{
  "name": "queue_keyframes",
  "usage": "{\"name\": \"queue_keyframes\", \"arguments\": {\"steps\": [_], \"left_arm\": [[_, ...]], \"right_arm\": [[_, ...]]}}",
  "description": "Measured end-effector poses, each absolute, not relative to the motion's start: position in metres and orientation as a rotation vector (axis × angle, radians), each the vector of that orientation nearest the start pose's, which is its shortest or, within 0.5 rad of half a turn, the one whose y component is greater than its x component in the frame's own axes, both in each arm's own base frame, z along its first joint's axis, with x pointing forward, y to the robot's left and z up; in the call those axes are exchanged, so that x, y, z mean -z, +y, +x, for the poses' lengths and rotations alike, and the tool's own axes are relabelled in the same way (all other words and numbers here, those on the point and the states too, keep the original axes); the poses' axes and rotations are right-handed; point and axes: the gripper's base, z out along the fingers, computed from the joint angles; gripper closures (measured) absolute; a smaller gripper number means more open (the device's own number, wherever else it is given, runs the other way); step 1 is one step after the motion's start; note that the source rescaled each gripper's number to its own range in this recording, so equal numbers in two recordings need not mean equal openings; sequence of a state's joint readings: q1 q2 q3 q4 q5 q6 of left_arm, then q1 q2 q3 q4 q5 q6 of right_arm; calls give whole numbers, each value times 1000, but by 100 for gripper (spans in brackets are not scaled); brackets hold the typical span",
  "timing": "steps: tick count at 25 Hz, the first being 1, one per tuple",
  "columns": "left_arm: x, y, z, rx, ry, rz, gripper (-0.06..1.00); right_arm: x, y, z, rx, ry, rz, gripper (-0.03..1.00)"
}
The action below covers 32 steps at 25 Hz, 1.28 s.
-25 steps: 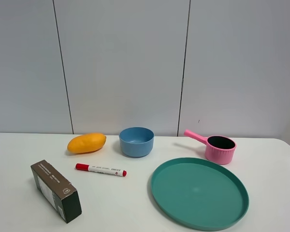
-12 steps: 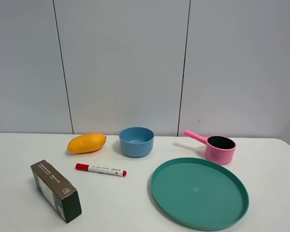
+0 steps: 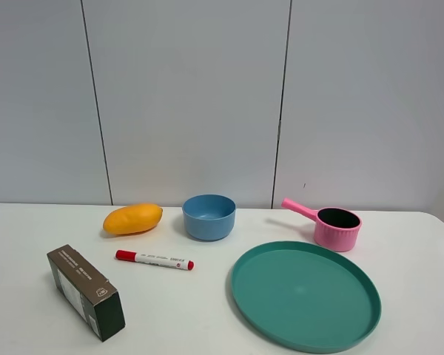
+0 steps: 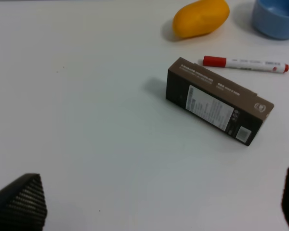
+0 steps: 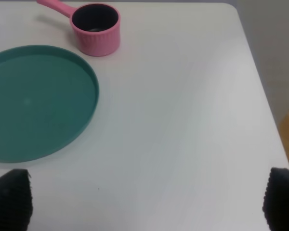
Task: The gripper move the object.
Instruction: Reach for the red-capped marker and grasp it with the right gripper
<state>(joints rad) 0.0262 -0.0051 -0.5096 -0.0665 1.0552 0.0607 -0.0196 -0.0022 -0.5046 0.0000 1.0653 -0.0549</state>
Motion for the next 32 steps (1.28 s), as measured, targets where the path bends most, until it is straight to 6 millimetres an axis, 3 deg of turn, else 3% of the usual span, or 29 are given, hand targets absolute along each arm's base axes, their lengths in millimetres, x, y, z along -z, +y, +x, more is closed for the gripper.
{"name": "queue_keyframes", "arguments": {"steps": [7, 10, 15, 19, 22, 25, 32], "left_arm": [[-280, -5, -7, 24, 2022, 38, -6], [-280, -5, -7, 24, 2022, 38, -6], [-280, -5, -7, 24, 2022, 38, -6], [-280, -5, -7, 24, 2022, 38, -6], [-280, -5, -7, 24, 2022, 38, -6], [-280, -5, -7, 24, 2022, 38, -6], [-280, -5, -7, 24, 2022, 38, -6]], "right_arm": [[-283, 3, -7, 3, 2028, -41, 0], [-309, 3, -8, 17, 1996, -64, 0], [-354, 4, 8, 76, 1997, -189, 0], [-383, 9, 36, 75, 2019, -321, 0], [-391, 12, 65, 34, 2078, -386, 0], [-392, 16, 97, -34, 2143, -418, 0], [-383, 27, 164, -181, 2117, -503, 0]]}}
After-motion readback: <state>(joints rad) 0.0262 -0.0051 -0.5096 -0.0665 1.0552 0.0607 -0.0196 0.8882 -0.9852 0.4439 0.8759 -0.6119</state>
